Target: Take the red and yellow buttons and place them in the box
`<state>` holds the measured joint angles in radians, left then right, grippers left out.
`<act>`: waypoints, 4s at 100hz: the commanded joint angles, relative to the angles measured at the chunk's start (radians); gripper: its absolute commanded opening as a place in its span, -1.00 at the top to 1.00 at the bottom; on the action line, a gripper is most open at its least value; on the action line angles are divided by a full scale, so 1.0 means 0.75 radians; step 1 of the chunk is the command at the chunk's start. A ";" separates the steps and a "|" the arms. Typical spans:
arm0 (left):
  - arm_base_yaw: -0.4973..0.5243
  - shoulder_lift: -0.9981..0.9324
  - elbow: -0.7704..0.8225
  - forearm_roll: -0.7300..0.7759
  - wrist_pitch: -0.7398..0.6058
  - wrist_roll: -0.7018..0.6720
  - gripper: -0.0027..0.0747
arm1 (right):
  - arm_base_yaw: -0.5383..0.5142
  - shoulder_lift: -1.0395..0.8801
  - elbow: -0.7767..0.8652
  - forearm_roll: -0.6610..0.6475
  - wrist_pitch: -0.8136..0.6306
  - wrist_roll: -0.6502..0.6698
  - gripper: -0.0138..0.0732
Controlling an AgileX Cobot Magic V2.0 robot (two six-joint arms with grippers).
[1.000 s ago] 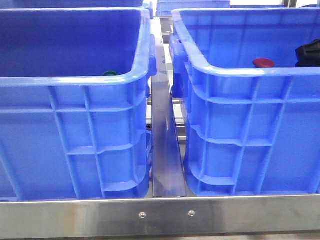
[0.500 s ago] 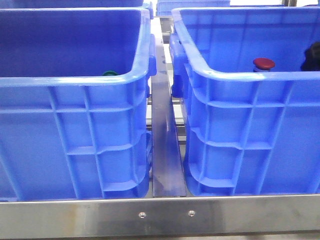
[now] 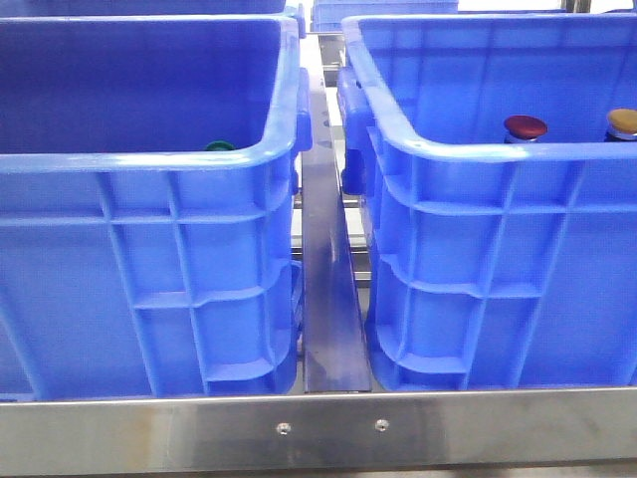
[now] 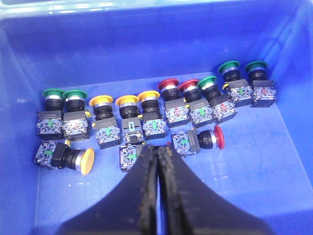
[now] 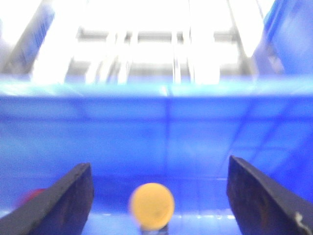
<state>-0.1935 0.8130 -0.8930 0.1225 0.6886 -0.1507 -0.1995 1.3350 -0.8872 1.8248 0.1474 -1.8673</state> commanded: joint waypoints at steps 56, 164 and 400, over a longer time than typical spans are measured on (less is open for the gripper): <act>0.006 -0.011 -0.033 -0.029 -0.122 -0.015 0.98 | 0.044 -0.850 0.404 0.098 0.040 0.042 -0.65; 0.006 0.009 -0.033 -0.029 -0.134 -0.015 0.98 | 0.044 -1.027 0.455 0.098 0.040 0.043 0.84; 0.208 -1.133 1.216 0.127 -1.116 -0.015 0.98 | 0.044 -1.027 0.456 0.098 0.040 0.043 0.84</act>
<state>-0.0375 -0.0052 -0.0015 0.2190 -0.0644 -0.1509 -0.1660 0.5663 -0.5190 1.8248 0.1480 -1.8354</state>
